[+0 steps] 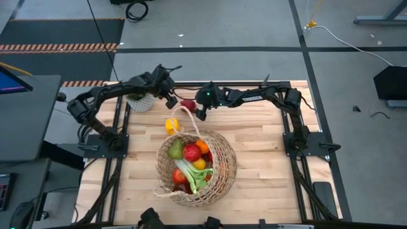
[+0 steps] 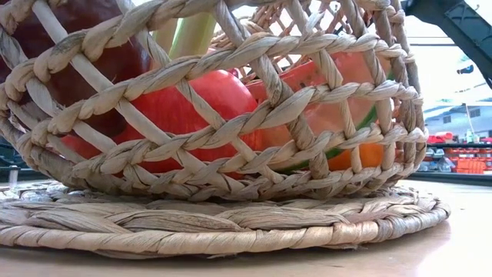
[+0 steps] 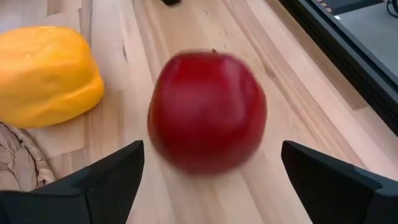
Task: Build produce basket
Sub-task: Put the pomegranate into the basket
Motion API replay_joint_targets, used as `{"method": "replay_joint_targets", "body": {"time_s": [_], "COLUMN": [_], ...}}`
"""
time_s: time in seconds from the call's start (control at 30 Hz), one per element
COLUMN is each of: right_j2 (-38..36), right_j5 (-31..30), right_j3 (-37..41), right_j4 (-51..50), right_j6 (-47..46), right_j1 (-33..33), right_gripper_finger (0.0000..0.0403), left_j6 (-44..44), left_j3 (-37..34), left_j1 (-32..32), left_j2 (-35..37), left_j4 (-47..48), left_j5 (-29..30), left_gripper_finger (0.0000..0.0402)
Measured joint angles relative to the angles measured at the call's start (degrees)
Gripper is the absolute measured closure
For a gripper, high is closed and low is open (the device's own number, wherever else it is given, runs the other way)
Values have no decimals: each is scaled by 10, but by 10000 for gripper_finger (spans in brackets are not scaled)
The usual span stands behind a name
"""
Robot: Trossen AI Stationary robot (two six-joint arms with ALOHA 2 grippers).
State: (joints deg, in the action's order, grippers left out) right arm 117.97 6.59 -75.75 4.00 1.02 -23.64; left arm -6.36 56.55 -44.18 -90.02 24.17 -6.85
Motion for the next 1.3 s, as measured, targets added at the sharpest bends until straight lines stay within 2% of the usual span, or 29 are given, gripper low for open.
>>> {"method": "replay_joint_targets", "body": {"time_s": [0.1, 0.23, 0.47, 0.7, 1.1, 1.23, 1.3], "right_j2": [0, 0, 0, 0, -1, -1, -1], "right_j5": [0, -1, -2, -5, -10, -9, -9], "right_j3": [0, 0, 0, 0, 0, 0, 0], "right_j4": [-2, -3, -17, -12, -11, -13, -10], "right_j6": [1, 4, 6, 17, 17, 17, 17], "right_j1": [0, 0, 0, 1, 3, 3, 3], "right_gripper_finger": [21, 21, 21, 21, 21, 21, 21], "left_j6": [13, 35, 46, 33, -4, -53, -94], "left_j3": [0, 0, 0, 0, 0, 0, 0], "left_j1": [2, 5, 18, 47, 64, 79, 83], "left_j2": [-18, -30, -37, -68, -86, -86, -86], "left_j4": [-24, -75, -105, -163, -221, -208, -196], "left_j5": [-30, -106, -125, -243, -258, -259, -241], "left_gripper_finger": [10, 10, 10, 10, 10, 10, 10]}}
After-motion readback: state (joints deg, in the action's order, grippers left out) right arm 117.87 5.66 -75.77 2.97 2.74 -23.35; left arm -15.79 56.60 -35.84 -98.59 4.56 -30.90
